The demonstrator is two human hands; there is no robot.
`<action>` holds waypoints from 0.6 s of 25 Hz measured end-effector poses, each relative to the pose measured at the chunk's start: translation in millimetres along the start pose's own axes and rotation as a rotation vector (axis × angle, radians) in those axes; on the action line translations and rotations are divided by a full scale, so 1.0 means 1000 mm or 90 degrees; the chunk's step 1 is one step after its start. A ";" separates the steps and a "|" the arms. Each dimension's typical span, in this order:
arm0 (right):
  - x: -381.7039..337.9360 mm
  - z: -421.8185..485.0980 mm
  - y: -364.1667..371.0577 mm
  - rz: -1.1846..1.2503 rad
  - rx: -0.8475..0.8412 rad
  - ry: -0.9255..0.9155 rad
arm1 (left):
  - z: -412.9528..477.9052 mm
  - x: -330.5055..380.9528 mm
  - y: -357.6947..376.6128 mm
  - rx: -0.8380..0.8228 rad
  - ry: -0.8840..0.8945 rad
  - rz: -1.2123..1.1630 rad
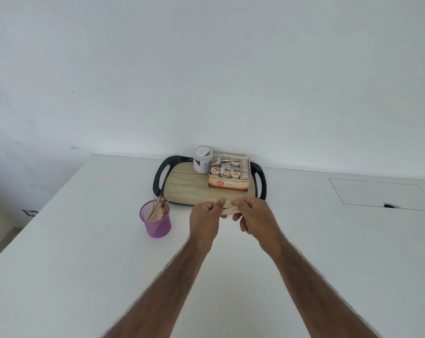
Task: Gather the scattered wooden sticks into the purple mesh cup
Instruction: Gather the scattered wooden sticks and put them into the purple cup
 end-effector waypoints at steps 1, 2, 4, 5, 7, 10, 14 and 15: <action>0.001 0.000 -0.005 0.057 -0.005 0.025 | 0.000 -0.001 -0.003 0.017 0.007 0.004; 0.001 0.000 -0.010 0.089 -0.013 0.036 | 0.000 -0.003 -0.006 0.033 0.014 0.008; 0.003 -0.001 -0.015 0.101 -0.062 0.036 | 0.001 -0.005 -0.013 0.048 0.030 0.015; 0.003 -0.002 -0.016 0.103 -0.085 0.036 | 0.001 -0.006 -0.014 0.047 0.041 0.019; 0.004 -0.002 -0.016 0.115 -0.088 0.040 | 0.000 -0.006 -0.013 0.041 0.060 0.025; 0.006 -0.003 -0.014 0.134 -0.058 0.053 | 0.000 -0.008 -0.011 0.028 0.073 0.039; 0.012 -0.008 -0.009 0.125 -0.076 0.077 | 0.001 -0.020 -0.015 0.015 0.093 0.063; 0.014 -0.008 -0.007 0.114 -0.077 0.082 | 0.001 -0.025 -0.017 0.013 0.093 0.062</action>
Point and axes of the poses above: each hand's wrist, its own z-axis towards the middle knuckle, its own y-axis out of the palm, x = y × z, the point moved 4 cm from there along z, towards the middle knuckle, and after that the axes turned 10 degrees about -z, right-handed, at the moved point
